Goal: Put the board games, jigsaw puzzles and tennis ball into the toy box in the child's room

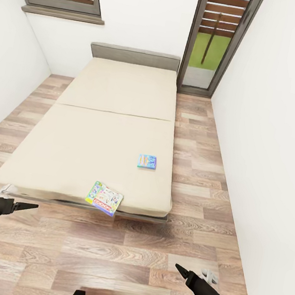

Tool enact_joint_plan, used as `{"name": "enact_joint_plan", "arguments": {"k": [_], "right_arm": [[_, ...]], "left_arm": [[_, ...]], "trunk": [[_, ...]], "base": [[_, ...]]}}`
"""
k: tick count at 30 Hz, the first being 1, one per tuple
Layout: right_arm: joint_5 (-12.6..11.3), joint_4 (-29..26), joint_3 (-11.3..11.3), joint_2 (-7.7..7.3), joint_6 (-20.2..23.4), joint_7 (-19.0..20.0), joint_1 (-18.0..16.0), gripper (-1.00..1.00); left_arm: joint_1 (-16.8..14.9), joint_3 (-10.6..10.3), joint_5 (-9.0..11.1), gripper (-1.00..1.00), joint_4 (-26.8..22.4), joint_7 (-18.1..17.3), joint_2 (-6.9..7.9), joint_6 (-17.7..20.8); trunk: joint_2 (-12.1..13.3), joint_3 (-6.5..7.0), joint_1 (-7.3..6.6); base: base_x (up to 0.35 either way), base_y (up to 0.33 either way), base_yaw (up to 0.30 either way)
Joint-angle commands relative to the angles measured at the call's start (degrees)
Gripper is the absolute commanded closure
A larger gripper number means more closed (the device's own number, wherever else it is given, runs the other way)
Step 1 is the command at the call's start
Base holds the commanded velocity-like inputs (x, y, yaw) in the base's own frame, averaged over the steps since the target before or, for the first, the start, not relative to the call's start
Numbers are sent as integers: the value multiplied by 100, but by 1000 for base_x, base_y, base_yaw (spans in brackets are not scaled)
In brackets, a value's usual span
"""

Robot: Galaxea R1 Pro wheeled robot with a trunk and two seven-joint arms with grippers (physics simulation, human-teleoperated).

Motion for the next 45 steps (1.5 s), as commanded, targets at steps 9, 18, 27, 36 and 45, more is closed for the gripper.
{"name": "enact_joint_plan", "arguments": {"k": [9, 18, 27, 36, 45], "right_arm": [[-42, 0, -12, 1, 48, 12, -3, -100], [-42, -2, -12, 1, 48, 12, -3, -100], [-39, -2, -12, 1, 48, 8, -3, -100], [-38, -2, -12, 2, 48, 10, -3, -100], [-38, -1, -9, 2, 46, 12, -3, -100]], "left_arm": [[-6, 21, -47, -100, -4, -225, 40, 133], [-6, 19, -75, -100, -4, -1011, 94, 544], [-6, 10, -70, -100, -4, -1011, 156, 840], [-6, -11, -69, -100, -4, -1011, 162, 859], [-6, -28, -69, -100, -4, -1011, 162, 856]], "trunk": [[-9, 76, 3], [-9, 159, 3], [-9, 242, 3], [-9, 325, 3], [-9, 408, 3]], "base": [[0, 0, 0], [0, 0, 0], [0, 0, 0], [0, 0, 0], [0, 0, 0]]}}
